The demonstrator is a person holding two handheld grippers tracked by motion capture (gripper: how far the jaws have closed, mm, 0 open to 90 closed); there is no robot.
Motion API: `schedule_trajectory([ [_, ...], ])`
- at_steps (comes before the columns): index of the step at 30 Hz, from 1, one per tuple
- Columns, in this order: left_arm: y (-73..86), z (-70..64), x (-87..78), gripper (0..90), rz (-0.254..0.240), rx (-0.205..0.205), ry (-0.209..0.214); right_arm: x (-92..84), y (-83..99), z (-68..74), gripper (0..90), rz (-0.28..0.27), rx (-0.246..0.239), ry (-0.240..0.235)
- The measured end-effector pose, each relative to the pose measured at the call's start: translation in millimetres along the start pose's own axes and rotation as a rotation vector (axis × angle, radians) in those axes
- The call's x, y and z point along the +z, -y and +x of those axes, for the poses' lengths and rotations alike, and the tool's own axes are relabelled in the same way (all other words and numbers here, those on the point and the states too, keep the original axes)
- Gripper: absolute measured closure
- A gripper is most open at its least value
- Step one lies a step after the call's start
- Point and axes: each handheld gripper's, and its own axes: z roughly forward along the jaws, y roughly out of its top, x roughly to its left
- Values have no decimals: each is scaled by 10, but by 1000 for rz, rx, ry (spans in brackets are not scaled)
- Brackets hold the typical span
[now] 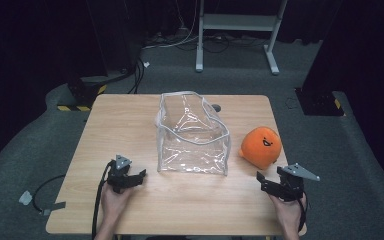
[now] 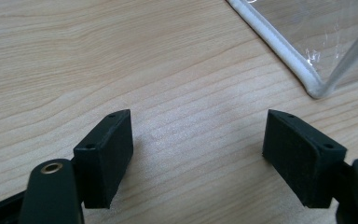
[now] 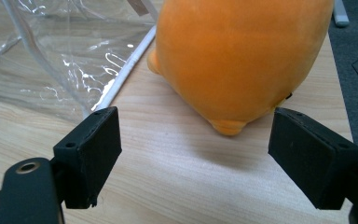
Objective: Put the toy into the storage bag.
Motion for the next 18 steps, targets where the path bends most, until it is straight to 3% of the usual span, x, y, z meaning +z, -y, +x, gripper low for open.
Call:
schedule_trajectory([
  [13, 0, 0, 0, 243, 0, 0, 0, -25, -115, -129, 172, -27, 26, -13],
  [18, 0, 0, 1, 243, -1, -1, 0, 6, -205, -184, 154, -6, 21, -22],
])
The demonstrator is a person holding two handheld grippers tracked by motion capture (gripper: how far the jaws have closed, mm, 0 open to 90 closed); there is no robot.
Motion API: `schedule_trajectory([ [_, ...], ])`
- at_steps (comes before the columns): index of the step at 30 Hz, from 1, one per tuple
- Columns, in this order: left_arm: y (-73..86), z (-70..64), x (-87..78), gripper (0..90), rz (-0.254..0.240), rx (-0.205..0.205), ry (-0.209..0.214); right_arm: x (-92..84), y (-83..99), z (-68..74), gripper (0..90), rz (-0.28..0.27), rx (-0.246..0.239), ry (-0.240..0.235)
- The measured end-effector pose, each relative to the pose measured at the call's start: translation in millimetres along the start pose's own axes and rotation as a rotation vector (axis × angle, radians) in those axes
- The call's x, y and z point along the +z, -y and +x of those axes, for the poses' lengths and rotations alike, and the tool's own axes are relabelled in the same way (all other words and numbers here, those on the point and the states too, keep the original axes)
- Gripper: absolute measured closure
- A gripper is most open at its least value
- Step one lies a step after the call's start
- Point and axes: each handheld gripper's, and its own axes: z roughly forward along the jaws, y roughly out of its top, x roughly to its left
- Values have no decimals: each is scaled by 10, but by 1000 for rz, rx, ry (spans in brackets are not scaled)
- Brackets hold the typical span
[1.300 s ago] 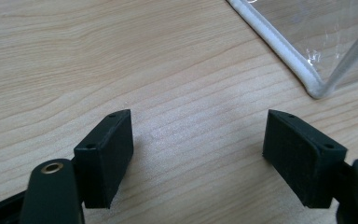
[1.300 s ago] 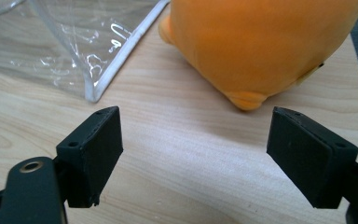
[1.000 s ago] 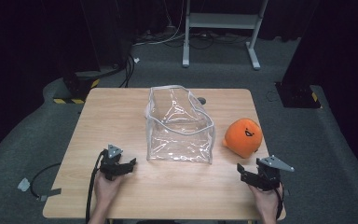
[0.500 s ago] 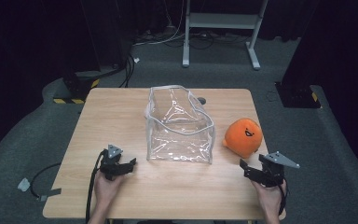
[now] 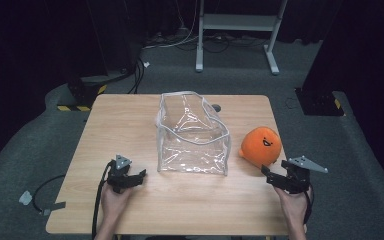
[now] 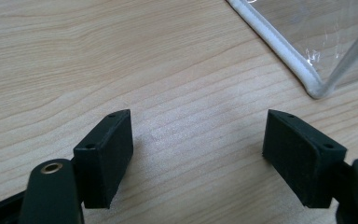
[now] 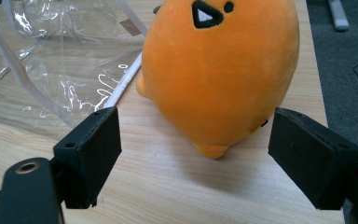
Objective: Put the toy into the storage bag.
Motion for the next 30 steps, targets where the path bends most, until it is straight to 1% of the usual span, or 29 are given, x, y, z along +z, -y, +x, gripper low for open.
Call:
schedule_trajectory([
  [1, 0, 1, -1, 243, 2, 1, 0, 3, -25, -7, 152, 8, 2, -3],
  [3, 0, 0, 0, 243, 0, 0, 0, 7, -50, -19, 151, 9, 2, -5],
  [4, 0, 1, -1, 243, 2, 2, 0, 18, -99, -45, 147, 8, 2, -11],
  [8, 0, 1, -1, 243, 1, 1, 0, 43, -184, -90, 143, 7, 4, -10],
  [10, 0, 1, -1, 243, 2, 2, 0, 38, -217, -106, 141, -5, 5, -7],
  [16, 0, 1, -1, 243, 2, 3, 0, 59, -290, -159, 122, -12, -2, 8],
  [23, -1, 2, -2, 243, 2, 4, 0, 84, -350, -189, 112, -16, -11, 10],
  [28, -1, 1, -1, 243, 2, 4, 0, 121, -430, -206, 106, -23, -17, 6],
  [30, -1, 1, -1, 242, 2, 3, 0, 147, -464, -204, 106, -17, -23, 9],
])
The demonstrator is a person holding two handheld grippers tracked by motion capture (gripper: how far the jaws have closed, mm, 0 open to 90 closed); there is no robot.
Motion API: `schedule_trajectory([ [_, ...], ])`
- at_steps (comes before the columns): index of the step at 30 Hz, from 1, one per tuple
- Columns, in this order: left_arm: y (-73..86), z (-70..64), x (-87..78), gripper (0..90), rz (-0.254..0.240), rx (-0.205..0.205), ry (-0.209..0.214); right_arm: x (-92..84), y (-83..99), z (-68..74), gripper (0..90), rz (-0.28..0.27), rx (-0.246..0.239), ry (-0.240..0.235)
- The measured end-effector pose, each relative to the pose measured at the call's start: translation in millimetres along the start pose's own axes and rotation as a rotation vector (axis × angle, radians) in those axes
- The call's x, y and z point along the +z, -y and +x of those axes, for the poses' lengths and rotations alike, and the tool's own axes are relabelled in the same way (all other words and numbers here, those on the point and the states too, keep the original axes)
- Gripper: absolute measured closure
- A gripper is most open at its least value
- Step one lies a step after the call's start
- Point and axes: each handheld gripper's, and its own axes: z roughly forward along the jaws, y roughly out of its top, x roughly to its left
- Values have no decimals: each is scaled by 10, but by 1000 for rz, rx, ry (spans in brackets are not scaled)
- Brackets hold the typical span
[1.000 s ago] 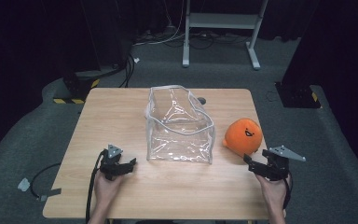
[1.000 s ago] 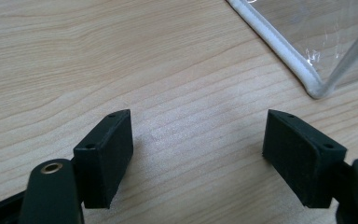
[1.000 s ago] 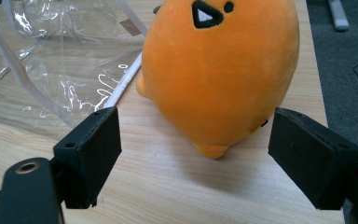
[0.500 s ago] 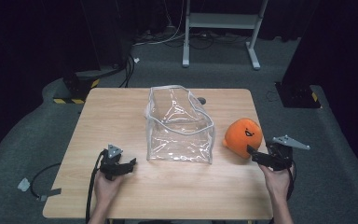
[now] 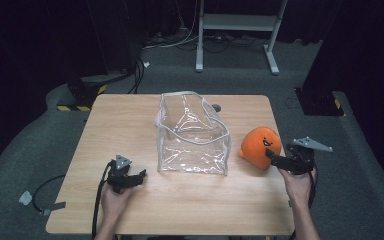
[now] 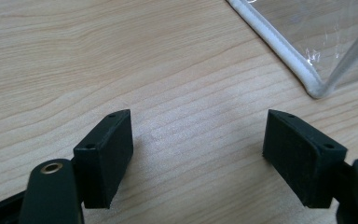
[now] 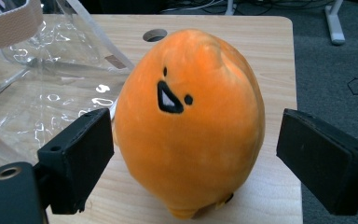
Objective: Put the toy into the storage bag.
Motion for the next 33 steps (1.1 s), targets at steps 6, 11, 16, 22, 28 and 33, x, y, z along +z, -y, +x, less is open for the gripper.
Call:
schedule_trajectory([
  [6, 0, 0, 0, 242, 0, 0, 1, 82, -79, -15, 105, -3, 8, -4],
  [11, 0, -1, 0, 241, 0, 1, 0, 151, -125, -33, 105, 6, 14, -4],
  [16, 0, -1, 0, 241, 0, 1, 0, 258, -134, -33, 108, 41, -16, 10],
  [22, 0, -1, 1, 241, 0, 1, 0, 266, -206, -78, 108, 8, 17, 5],
  [28, -4, 1, 5, 240, 1, 0, 2, 399, -227, -123, 115, 34, 40, -1],
  [33, -8, -1, 9, 239, 1, 1, 1, 503, -230, -89, 141, 56, 42, -6],
])
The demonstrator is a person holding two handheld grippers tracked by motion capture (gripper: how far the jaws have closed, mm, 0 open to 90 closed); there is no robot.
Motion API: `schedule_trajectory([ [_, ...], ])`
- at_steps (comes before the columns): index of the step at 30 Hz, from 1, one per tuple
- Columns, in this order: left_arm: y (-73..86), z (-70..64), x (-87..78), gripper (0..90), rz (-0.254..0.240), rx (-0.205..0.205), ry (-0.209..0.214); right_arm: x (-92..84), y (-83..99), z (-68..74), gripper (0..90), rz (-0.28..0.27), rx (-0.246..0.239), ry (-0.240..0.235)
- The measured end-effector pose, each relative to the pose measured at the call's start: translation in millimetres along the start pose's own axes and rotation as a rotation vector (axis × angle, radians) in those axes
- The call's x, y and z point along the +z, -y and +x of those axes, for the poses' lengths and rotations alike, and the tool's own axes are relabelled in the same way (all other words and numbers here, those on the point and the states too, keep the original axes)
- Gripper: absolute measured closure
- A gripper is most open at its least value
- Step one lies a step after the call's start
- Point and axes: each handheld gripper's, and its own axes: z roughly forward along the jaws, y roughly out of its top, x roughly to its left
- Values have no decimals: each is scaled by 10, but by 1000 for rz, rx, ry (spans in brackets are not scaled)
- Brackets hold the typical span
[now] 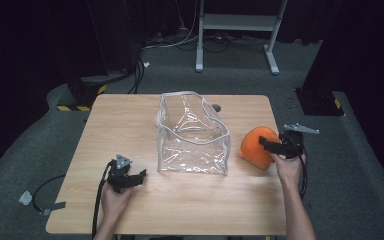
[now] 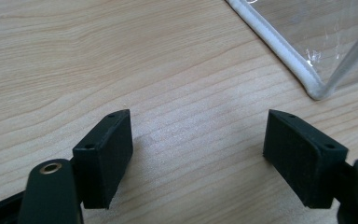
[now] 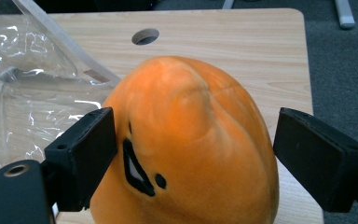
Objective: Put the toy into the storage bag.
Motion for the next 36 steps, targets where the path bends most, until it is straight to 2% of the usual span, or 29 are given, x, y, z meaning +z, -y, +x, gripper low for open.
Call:
schedule_trajectory([
  [3, 0, 0, 0, 238, 0, 0, 0, 34, 2, 36, 215, 9, -9, -10],
  [6, -1, -2, 0, 238, 1, 1, -1, 61, 7, 103, 316, 26, -67, -14],
  [7, -1, -2, 0, 238, 1, 1, -1, 61, 7, 103, 316, 26, -67, -14],
  [8, -2, -2, 1, 238, 1, 1, -1, 67, 8, 128, 358, 31, -86, -12],
  [9, -1, -3, 2, 238, 1, 1, -2, 83, 23, 177, 461, 44, -113, -15],
  [12, -1, -2, 1, 238, 1, 1, -1, 97, 29, 178, 572, 55, -109, -27],
  [15, -1, -2, 1, 238, 1, 1, -1, 84, 26, 171, 636, 60, -99, -36],
  [18, -2, -2, 1, 238, 1, 1, -2, 59, 23, 179, 673, 63, -106, -31],
  [24, -2, -2, 1, 238, 1, 1, -1, 15, 14, 242, 693, 49, -137, -20],
  [29, -3, -1, 3, 241, -1, -2, -1, -31, -1, 270, 695, 32, -129, -50],
  [31, -3, -1, 3, 240, -1, -2, -1, -80, -18, 295, 696, 27, -143, -54],
  [32, -3, -1, 4, 240, -1, -2, -1, -151, -46, 321, 696, 6, -161, -67],
  [36, -3, -1, 3, 240, -1, -2, -1, -212, -75, 382, 695, -6, -163, -95],
])
